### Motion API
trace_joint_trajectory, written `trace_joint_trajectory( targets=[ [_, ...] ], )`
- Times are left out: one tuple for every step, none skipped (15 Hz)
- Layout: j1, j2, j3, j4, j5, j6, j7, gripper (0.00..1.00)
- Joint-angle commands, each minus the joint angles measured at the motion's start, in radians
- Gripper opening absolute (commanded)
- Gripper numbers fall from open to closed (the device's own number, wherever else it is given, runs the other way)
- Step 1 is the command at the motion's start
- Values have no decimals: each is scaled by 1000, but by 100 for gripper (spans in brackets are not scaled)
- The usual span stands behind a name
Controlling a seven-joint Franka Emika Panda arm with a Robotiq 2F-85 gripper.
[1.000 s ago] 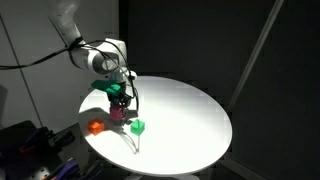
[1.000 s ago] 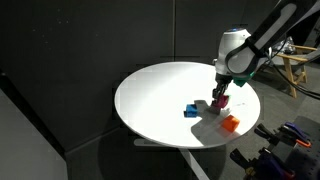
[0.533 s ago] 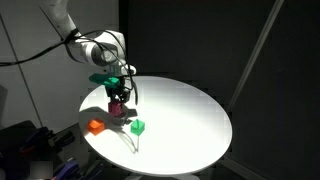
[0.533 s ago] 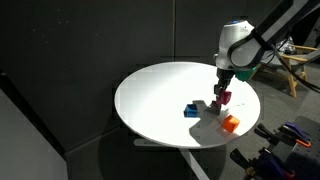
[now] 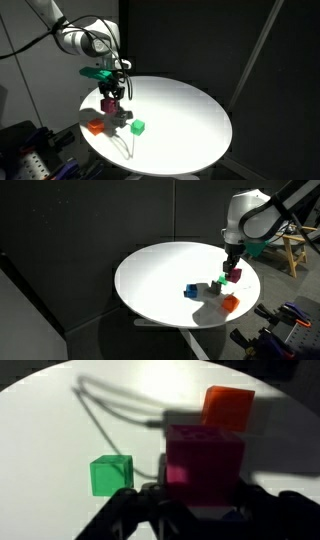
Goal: Put the pink block on the orange block
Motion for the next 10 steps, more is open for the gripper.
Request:
trace_joint_trajectory(
  targets=[
    [-13,-107,8,-81,-40,-30,46,32],
    [-14,-121,11,-96,-38,-30,53,32],
    [-15,-133,13,-111,-33,-22,69,32],
    [-16,-143,15,-125,-29,-17,82,32],
    [-16,-152,18,-137,-23,-14,94,32],
    [-17,-158,21,-152,-25,2,116,32],
    [-17,-163,25,-166,-26,20,135,32],
    [-17,-166,30,-178,-29,36,151,32],
    [-16,-166,35,-189,-31,52,166,32],
    [-15,-159,42,-199,-36,81,180,32]
  ],
)
